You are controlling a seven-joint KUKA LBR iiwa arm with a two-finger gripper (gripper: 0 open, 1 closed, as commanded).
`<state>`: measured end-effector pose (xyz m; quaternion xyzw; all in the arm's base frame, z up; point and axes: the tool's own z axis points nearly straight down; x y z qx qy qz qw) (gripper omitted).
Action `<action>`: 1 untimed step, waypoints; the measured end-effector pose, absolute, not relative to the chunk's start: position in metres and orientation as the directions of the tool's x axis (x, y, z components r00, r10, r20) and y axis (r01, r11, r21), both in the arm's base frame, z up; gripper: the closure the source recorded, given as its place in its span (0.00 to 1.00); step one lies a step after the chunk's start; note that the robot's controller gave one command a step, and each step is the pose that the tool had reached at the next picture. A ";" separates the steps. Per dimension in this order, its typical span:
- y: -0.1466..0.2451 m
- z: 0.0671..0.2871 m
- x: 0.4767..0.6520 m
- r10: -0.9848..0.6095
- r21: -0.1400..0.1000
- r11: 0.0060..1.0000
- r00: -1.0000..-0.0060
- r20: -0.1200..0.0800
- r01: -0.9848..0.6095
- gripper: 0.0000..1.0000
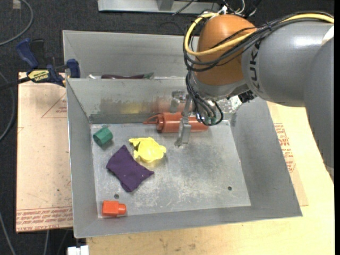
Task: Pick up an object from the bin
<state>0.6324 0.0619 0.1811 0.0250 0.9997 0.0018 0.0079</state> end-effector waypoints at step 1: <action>0.083 0.136 0.625 0.213 0.001 0.977 -0.977 -0.002 0.213 0.00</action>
Offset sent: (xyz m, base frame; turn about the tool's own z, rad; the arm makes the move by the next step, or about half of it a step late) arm -0.0010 0.0280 -0.1096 -0.1824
